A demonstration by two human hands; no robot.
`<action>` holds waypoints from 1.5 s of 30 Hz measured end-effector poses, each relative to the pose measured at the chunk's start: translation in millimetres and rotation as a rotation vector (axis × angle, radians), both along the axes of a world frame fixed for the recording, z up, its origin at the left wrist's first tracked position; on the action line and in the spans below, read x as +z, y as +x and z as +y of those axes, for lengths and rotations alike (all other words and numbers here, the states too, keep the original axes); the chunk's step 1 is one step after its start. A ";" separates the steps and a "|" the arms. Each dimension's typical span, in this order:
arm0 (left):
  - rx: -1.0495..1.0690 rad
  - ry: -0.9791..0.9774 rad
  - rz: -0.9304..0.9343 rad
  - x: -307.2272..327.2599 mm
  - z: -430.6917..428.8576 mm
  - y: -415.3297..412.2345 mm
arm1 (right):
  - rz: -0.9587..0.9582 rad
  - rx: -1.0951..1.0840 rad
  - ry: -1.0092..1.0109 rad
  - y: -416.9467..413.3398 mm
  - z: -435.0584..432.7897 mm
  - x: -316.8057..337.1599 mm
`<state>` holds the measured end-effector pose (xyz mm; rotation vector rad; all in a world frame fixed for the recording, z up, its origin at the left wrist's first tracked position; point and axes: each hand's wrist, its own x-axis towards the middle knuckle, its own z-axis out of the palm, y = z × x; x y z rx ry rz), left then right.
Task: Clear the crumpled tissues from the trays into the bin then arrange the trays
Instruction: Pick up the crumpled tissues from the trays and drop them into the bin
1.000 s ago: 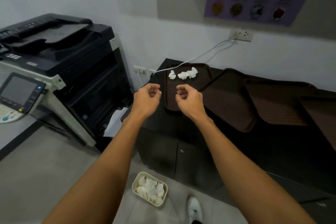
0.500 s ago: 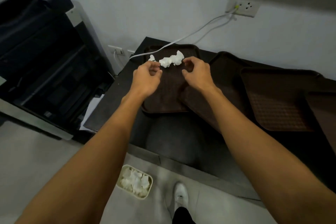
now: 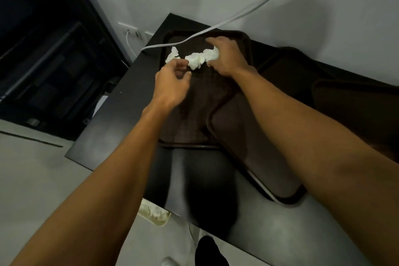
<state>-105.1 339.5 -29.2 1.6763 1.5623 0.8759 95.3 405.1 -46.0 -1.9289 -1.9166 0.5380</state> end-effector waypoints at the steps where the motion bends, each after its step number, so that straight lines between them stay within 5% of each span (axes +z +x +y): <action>1: 0.006 -0.003 0.004 -2.3 4.3 1.1 | -0.023 0.018 -0.015 -0.6 5.7 -4.1; 11: -0.007 0.018 0.106 -12.5 38.3 19.7 | 0.187 -0.171 0.162 19.2 -4.1 -10.4; 23: -0.354 0.047 0.607 -16.4 77.8 47.2 | 0.304 -0.279 0.133 36.6 -53.9 10.2; 33: -0.080 0.061 0.208 -21.1 27.4 20.8 | 0.340 -0.268 0.126 18.3 -82.4 19.3; 45: 0.137 0.060 -0.015 6.2 -93.2 -72.9 | 0.424 -0.186 0.171 -79.8 -161.2 38.1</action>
